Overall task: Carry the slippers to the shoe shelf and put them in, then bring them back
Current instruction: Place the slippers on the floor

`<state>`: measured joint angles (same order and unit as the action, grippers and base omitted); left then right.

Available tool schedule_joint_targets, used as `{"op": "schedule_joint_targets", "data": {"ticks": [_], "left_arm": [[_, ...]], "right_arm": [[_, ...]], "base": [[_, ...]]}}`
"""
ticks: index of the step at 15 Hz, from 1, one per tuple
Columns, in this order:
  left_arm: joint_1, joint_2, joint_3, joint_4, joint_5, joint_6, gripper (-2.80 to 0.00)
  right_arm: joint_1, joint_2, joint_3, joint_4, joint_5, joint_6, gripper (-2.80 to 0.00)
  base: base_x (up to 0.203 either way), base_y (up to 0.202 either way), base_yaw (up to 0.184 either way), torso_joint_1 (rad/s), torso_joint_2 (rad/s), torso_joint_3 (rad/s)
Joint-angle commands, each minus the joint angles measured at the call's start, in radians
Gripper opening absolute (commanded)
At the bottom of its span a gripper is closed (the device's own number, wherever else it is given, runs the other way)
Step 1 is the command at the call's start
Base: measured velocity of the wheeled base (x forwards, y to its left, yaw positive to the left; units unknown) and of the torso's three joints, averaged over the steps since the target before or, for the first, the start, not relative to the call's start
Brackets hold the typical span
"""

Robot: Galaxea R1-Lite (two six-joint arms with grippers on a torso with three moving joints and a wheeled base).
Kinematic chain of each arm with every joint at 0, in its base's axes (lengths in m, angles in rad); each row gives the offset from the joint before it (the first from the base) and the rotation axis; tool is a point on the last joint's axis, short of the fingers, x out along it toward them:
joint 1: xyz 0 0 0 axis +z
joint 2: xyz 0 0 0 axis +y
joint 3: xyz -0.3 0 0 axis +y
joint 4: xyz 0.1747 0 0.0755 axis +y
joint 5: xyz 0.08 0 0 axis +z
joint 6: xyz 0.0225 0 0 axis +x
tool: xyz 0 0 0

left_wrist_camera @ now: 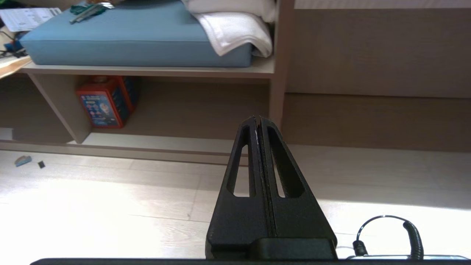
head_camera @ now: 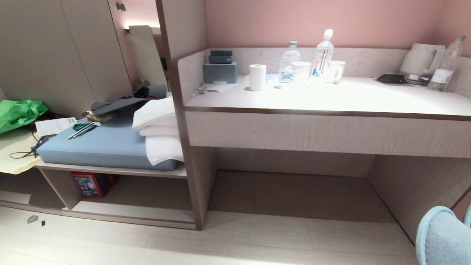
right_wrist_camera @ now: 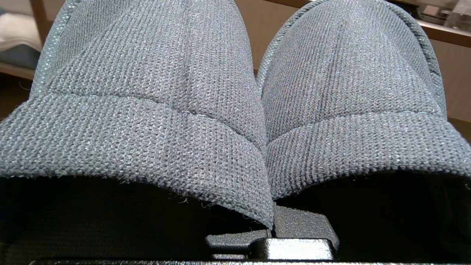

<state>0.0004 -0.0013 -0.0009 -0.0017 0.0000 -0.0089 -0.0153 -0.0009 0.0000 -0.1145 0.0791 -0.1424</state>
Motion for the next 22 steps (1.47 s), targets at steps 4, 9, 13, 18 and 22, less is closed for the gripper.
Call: {"op": "schedule_joint_targets", "data": {"ticks": [4, 9, 13, 18, 22], "left_arm": [[0.0, 0.001, -0.001, 0.0, 0.0, 0.0, -2.8], [0.0, 0.001, 0.001, 0.0, 0.0, 0.0, -2.8], [0.0, 0.001, -0.001, 0.0, 0.0, 0.0, -2.8], [0.001, 0.001, -0.001, 0.0, 0.0, 0.0, -2.8], [0.001, 0.001, 0.001, 0.0, 0.0, 0.0, -2.8]], "right_arm": [[0.0, 0.001, 0.002, -0.001, 0.001, 0.0, -2.8], [0.0, 0.001, 0.002, 0.001, -0.006, 0.001, -2.8], [0.0, 0.001, 0.002, 0.001, -0.006, 0.002, -2.8], [0.0, 0.001, 0.002, 0.001, -0.004, 0.0, -2.8], [0.0, 0.001, 0.002, 0.001, -0.004, 0.0, -2.8]], "base": [[0.0, -0.191, 0.001, 0.003, 0.0, 0.001], [0.0, -0.045, 0.0, 0.001, 0.0, 0.001], [0.0, 0.0, 0.0, 0.0, 0.0, 0.0], [0.0, 0.0, 0.0, -0.02, 0.09, 0.065], [0.001, 0.008, -0.123, -0.005, 0.03, 0.022]]}}
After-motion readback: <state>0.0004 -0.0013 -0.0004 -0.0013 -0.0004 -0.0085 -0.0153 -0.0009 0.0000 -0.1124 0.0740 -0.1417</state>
